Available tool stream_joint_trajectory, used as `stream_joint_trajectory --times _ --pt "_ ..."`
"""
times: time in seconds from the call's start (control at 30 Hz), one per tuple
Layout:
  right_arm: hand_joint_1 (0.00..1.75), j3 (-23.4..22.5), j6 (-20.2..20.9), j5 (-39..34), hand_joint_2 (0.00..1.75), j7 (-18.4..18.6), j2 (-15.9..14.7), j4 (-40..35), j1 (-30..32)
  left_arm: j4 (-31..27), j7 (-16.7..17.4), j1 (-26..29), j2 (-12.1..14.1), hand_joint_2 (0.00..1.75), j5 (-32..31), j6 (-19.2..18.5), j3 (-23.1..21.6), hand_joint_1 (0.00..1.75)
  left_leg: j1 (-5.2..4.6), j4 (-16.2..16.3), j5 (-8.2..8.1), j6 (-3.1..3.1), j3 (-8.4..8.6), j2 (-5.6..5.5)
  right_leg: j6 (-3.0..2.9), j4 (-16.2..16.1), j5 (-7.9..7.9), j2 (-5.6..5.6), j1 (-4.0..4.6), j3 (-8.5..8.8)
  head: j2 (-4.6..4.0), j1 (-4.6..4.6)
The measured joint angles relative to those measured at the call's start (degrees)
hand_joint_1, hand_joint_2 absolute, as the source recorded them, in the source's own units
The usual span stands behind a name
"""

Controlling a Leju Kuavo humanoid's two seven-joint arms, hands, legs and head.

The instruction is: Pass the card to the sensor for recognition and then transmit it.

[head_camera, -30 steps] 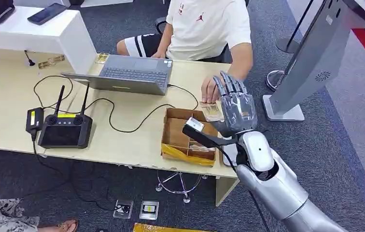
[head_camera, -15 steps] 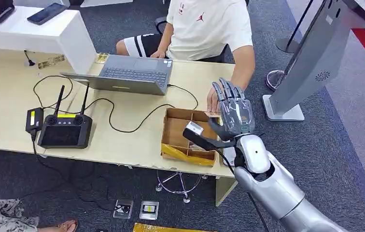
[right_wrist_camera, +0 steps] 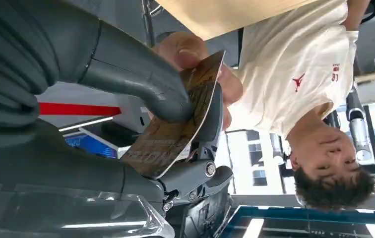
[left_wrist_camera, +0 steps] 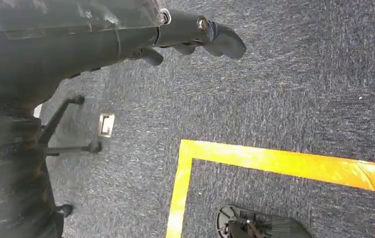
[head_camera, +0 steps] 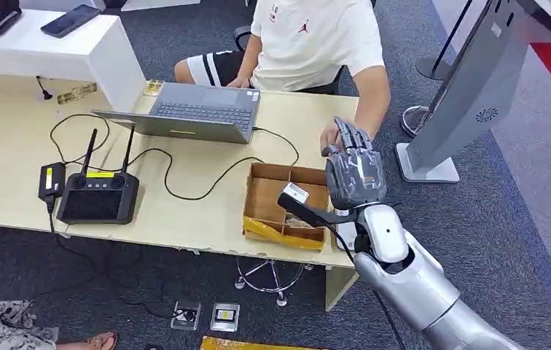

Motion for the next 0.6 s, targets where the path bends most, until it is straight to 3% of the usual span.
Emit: stream_joint_trajectory --times 0.6 --pt "1.75 -0.3 -1.2 -1.1 1.75 1.6 -1.1 0.3 1.8 0.0 0.0 0.1 0.0 1.75 -1.0 0.0 0.2 0.00 0.00 0.0 -0.01 0.00 0.00 0.03 0.00 0.0 0.00 0.01 0.00 -0.02 0.00 0.00"
